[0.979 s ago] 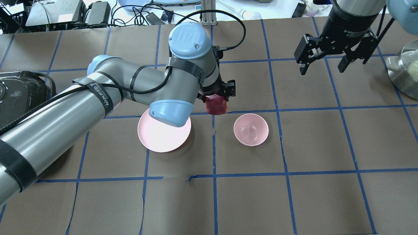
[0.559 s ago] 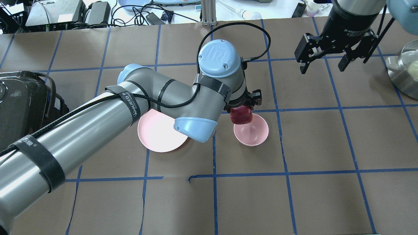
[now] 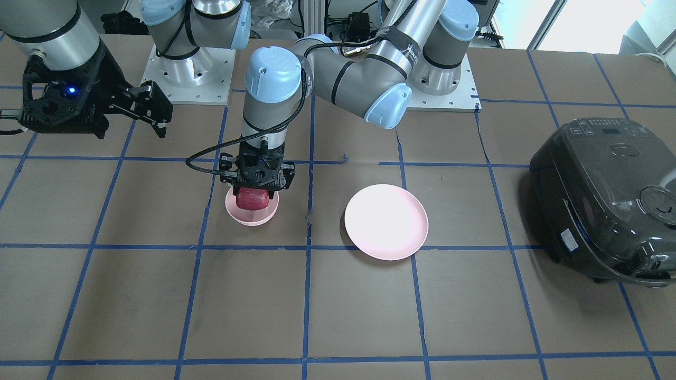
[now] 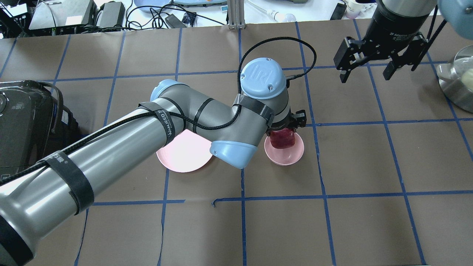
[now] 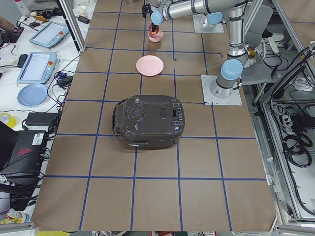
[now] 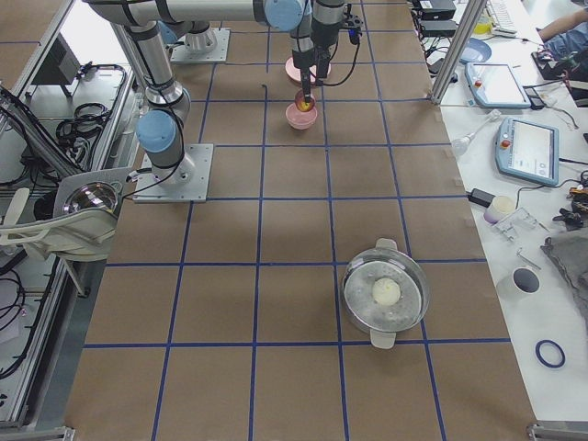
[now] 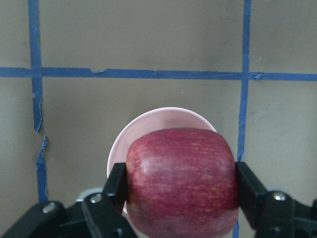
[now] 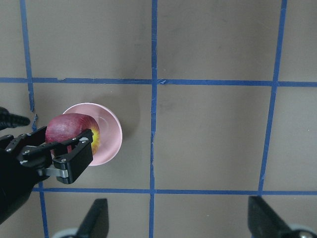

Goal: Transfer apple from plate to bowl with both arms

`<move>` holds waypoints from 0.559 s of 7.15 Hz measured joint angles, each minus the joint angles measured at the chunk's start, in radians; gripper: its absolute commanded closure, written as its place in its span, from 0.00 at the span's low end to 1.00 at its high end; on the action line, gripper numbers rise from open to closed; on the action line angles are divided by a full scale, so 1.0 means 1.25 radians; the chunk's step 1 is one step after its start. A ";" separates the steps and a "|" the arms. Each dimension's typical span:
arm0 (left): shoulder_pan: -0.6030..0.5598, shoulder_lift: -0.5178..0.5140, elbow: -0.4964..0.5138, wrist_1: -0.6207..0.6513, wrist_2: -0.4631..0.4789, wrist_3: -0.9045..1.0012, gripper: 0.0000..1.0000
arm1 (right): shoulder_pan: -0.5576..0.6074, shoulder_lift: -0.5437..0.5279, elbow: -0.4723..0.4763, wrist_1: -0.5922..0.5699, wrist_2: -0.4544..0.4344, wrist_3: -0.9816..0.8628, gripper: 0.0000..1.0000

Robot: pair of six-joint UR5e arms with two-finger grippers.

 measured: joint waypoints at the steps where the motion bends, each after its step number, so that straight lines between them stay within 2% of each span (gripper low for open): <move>1: -0.001 -0.008 0.000 0.009 -0.001 -0.004 0.56 | 0.000 0.000 0.000 -0.001 0.000 0.000 0.00; 3: -0.002 -0.017 -0.001 0.019 0.000 -0.001 0.39 | -0.001 0.000 0.000 -0.001 0.000 -0.001 0.00; 4: -0.002 -0.020 -0.002 0.022 0.001 0.000 0.37 | -0.001 0.001 0.000 -0.003 0.000 -0.001 0.00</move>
